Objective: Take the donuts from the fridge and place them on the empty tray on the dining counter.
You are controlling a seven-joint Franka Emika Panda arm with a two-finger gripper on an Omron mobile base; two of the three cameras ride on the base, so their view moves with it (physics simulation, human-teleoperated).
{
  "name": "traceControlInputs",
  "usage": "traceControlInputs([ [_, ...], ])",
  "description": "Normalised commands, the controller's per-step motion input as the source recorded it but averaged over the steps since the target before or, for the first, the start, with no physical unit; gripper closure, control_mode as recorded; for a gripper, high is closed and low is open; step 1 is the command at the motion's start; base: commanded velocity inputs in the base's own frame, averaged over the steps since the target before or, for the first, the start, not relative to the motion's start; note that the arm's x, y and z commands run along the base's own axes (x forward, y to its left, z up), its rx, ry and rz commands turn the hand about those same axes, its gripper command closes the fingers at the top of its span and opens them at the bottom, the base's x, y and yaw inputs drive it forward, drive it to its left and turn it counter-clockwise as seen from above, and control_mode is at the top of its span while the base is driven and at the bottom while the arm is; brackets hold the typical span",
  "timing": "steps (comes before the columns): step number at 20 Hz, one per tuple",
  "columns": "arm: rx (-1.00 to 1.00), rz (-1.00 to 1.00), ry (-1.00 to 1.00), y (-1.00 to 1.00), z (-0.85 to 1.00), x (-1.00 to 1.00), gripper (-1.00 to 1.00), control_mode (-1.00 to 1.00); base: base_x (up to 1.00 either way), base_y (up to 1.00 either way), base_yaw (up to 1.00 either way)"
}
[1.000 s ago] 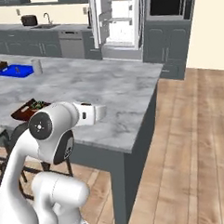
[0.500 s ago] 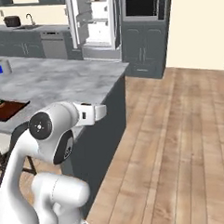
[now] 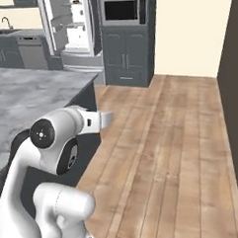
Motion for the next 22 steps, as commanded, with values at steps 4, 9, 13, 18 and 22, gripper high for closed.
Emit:
traceControlInputs([
  [4, 0.0, 0.0, 0.0, 0.0, 0.0, 0.0, -1.0, 1.0, 1.0, -0.83, -0.03],
  [9, 0.0, 0.0, 0.0, 0.0, 0.0, 0.0, -1.0, 1.0, 1.0, -0.3, 0.0],
  [13, 0.0, 0.0, 0.0, 0.0, 0.0, 0.0, -1.0, 1.0, 1.0, 0.0, 0.1],
  [18, 0.0, 0.0, 0.0, 0.0, 0.0, 0.0, -1.0, 1.0, 1.0, 0.02, 0.22],
  [22, 0.0, 0.0, 0.0, 0.0, 0.0, 0.0, -1.0, 1.0, 1.0, 0.0, 0.11],
])
